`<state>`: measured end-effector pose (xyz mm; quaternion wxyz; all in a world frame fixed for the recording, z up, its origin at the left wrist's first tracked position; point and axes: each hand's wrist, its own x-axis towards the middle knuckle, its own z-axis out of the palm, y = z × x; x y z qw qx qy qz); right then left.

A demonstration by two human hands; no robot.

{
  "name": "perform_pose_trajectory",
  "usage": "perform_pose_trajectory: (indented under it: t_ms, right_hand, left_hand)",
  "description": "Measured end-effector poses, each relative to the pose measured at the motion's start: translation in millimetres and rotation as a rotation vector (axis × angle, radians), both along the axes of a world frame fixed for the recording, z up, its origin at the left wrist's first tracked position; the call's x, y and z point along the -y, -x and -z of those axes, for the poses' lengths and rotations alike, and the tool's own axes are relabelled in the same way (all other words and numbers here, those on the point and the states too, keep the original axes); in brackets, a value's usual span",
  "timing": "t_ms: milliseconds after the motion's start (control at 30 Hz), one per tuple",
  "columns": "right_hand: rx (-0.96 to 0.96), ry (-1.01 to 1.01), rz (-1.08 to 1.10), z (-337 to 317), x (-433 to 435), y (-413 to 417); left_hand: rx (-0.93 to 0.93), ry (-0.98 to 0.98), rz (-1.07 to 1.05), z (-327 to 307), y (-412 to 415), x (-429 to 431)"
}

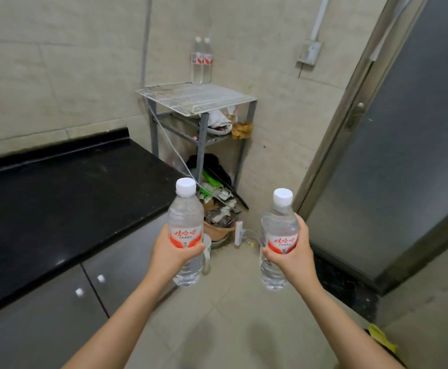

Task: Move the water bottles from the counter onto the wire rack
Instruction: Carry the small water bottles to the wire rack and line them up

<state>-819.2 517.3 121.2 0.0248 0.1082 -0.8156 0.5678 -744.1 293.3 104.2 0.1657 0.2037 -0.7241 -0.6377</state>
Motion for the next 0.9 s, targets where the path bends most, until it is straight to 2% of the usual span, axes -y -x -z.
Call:
perform_pose_trajectory:
  t_ms: [233,567,700,900]
  right_hand:
    - [-0.025,-0.004,0.051,-21.5,7.5,117.5]
    - [0.012,0.037,0.116,-6.3,-16.7,243.1]
    - [-0.015,0.041,0.075,-4.0,-22.6,314.5]
    - [-0.053,0.074,-0.106,-27.9,-8.1,434.9]
  left_hand:
    - [-0.010,-0.027,0.022,-9.9,133.0,16.9]
    - [0.007,-0.036,0.082,1.7,272.3,3.8]
    - [0.005,0.016,0.045,4.9,333.9,1.5]
    - [-0.063,0.027,-0.136,-24.5,420.2,-3.4]
